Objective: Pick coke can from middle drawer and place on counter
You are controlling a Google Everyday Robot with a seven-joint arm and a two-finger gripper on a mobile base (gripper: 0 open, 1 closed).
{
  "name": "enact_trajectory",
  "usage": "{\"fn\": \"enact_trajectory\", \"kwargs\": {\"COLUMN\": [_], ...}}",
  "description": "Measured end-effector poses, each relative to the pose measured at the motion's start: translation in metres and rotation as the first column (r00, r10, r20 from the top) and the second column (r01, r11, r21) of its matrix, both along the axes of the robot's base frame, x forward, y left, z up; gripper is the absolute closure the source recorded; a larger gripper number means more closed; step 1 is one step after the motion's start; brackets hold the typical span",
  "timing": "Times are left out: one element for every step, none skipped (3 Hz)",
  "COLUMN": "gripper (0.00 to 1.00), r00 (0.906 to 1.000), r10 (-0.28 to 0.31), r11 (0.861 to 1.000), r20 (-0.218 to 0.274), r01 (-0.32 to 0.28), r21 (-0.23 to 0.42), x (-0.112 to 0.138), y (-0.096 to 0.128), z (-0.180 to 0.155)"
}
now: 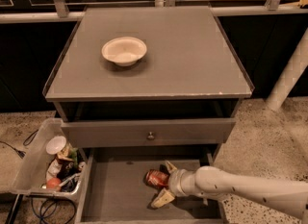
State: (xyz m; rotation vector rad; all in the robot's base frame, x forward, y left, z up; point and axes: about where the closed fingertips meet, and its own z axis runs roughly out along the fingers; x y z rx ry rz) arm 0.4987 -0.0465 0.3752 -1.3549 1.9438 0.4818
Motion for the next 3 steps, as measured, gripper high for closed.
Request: {"fn": "enact_trajectory", "kwargs": {"gripper": [0.18,0.41,0.64], "r00": [1.0000,1.0000,1.0000], "r10": [0.000,0.000,0.000], "r11": [1.000,1.000,1.000], "r20": [0.000,0.000,0.000], "r01": [0.000,0.000,0.000], "r21": [0.000,0.000,0.000], "x": [0.0000,0.0000,0.0000], "y": [0.0001,0.0001,0.0002], "z": [-0.0002,-0.0002,-0.0002]}}
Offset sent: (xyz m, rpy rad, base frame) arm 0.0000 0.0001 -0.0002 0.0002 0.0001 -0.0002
